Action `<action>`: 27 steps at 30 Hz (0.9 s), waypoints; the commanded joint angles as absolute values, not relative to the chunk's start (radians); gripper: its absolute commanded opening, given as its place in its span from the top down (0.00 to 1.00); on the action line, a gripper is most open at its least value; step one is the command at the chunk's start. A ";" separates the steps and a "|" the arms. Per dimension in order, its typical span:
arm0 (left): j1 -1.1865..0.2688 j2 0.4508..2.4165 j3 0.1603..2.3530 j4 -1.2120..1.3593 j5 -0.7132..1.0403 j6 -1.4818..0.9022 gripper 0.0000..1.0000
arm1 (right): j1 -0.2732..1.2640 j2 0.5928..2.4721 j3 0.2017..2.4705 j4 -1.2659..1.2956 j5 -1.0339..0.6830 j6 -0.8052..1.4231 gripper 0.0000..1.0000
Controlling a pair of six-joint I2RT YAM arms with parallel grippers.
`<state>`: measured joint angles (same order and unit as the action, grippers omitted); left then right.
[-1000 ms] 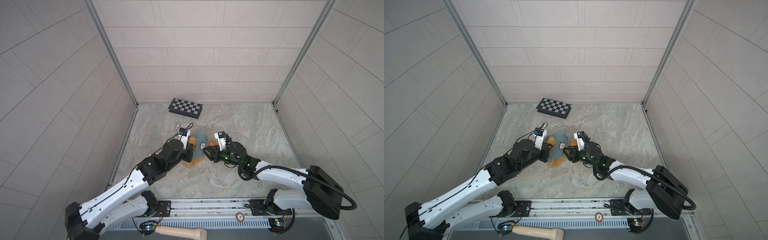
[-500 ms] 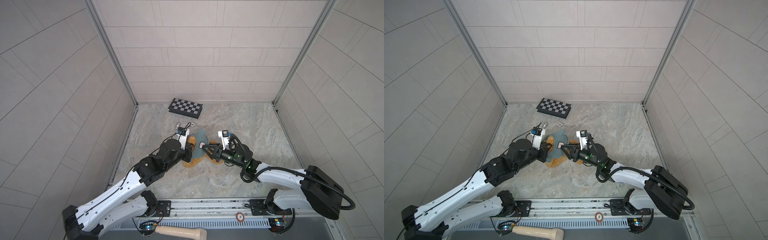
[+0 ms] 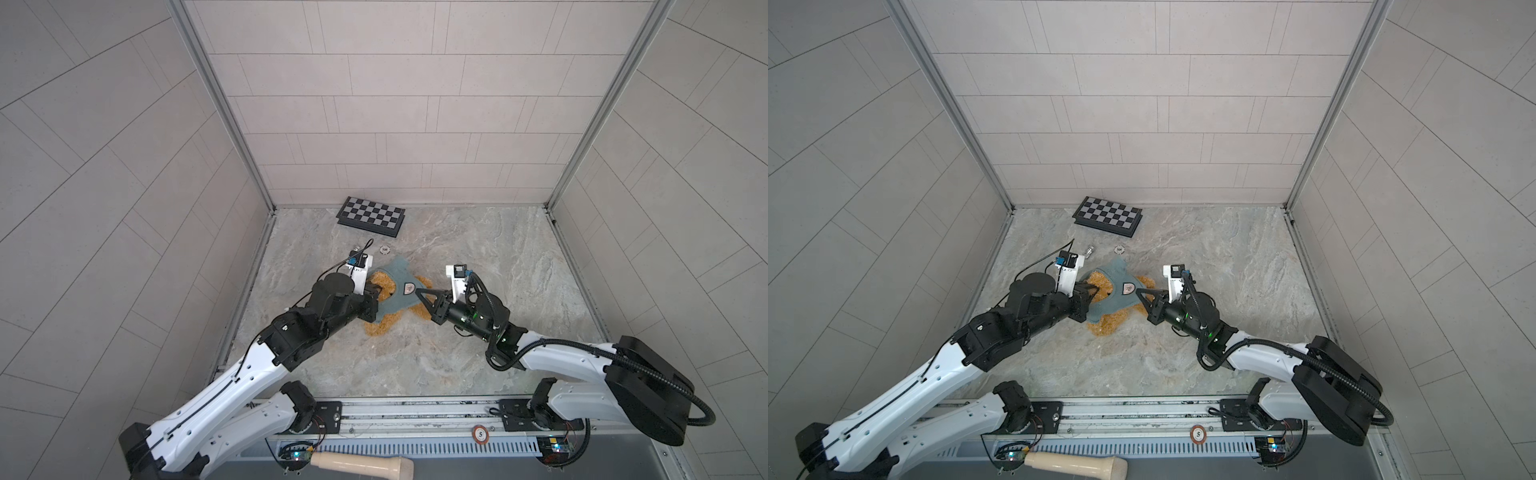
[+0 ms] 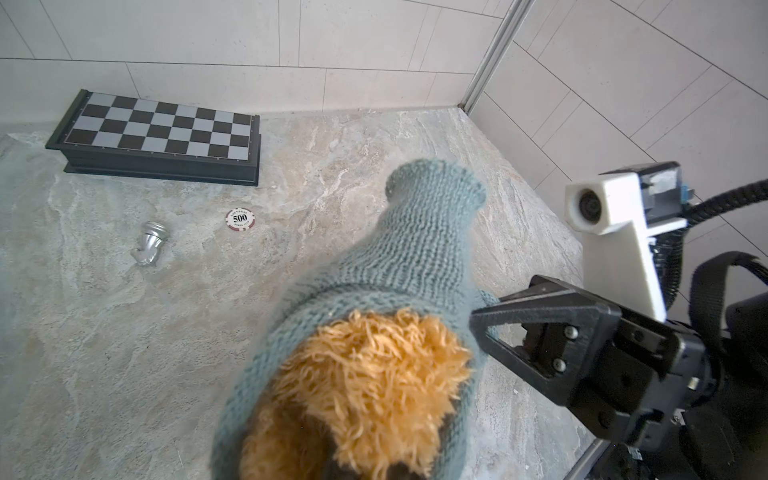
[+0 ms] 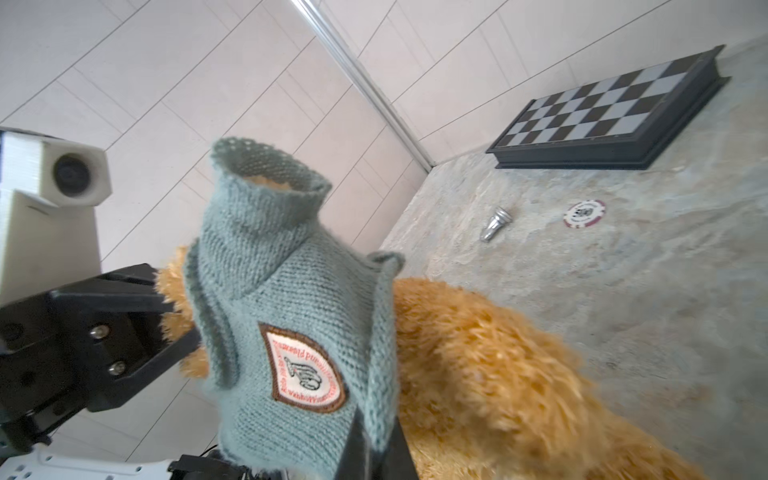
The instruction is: Dress the teddy bear
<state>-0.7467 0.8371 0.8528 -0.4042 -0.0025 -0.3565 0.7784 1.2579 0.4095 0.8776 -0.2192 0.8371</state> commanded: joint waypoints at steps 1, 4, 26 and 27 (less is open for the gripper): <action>-0.730 0.789 0.905 -0.394 0.031 -0.317 1.00 | 0.736 1.297 0.362 0.781 -0.052 0.854 1.00; -0.730 0.758 0.877 -0.334 0.106 -0.304 1.00 | 0.724 1.346 0.370 0.761 -0.028 0.867 1.00; -0.732 0.706 0.891 -0.171 0.601 -0.228 1.00 | 0.729 1.392 0.550 0.405 0.028 0.744 1.00; -0.732 0.707 0.901 -0.198 0.594 -0.213 1.00 | 0.727 1.393 0.545 0.408 0.033 0.753 1.00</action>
